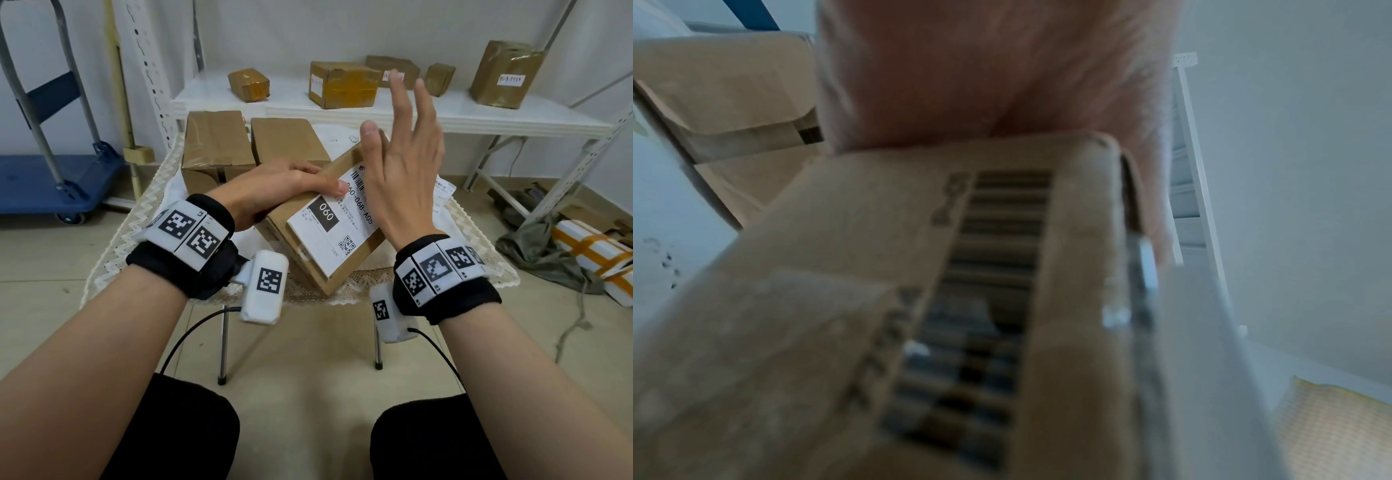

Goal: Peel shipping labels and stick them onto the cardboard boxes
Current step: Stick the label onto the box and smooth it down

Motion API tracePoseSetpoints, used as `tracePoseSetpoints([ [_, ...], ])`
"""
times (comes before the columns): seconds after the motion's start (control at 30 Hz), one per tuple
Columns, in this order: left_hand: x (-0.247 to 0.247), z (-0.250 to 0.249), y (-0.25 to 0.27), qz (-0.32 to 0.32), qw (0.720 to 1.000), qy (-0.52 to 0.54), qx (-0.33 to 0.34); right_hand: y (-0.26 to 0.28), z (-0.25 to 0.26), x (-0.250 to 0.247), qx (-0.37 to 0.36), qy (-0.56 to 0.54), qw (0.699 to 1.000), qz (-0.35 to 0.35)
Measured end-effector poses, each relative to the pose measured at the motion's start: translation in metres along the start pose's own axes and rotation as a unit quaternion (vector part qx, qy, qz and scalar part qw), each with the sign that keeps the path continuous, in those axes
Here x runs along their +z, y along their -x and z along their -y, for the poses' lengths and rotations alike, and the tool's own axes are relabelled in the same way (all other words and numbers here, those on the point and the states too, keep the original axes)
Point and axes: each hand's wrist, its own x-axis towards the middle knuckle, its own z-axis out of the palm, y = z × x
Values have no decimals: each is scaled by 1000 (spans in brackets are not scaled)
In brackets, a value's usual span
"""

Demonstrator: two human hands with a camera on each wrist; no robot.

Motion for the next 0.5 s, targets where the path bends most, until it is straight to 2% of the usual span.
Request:
tracePoseSetpoints([
  [0.13,2,-2,2,9,1000,-15,9,2,0,6,-3,18,1000,12],
  [0.5,1,-2,4,29,999,-36,6,-8,-16,2,49,30,998,-39],
])
